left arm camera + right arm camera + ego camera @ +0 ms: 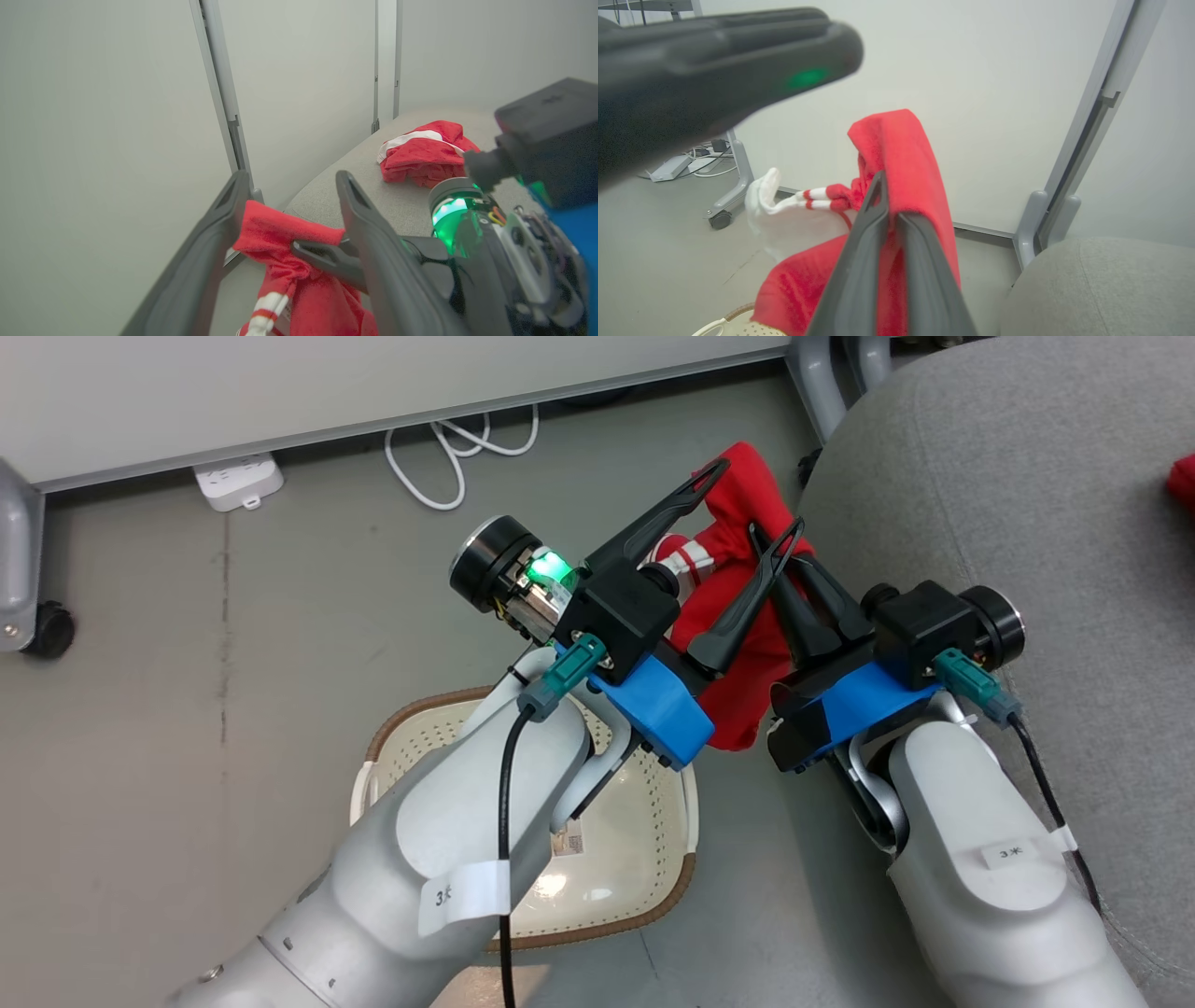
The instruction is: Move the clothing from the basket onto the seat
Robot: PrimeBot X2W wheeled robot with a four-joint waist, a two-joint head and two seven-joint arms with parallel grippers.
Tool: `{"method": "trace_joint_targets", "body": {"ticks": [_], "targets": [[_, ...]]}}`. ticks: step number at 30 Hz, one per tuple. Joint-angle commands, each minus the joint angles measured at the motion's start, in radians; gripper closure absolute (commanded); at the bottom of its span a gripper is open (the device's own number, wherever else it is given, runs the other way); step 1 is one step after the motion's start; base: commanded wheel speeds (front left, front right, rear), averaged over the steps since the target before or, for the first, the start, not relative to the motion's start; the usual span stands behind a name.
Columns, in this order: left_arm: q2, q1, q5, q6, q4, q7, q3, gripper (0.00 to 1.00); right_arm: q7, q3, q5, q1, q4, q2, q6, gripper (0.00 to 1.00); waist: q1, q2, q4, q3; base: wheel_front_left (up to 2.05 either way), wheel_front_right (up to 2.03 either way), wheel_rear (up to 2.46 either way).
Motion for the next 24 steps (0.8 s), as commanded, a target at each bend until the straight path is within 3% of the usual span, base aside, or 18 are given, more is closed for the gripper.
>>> {"method": "trace_joint_targets", "body": {"ticks": [1,24], "targets": [[0.003,0.011,0.011,-0.006,0.006,-0.003,0.002,0.00,-0.001,-0.015,-0.009,0.006,-0.013,0.000,0.000,1.00,0.0000,0.0000,-0.030,0.007,0.00,0.00,0.00],[0.041,0.027,0.049,-0.035,0.045,-0.002,-0.035,0.00,-0.001,-0.253,-0.054,0.104,-0.159,0.000,0.000,1.00,0.0000,0.0000,-0.239,0.072,0.00,0.00,0.00]]}}
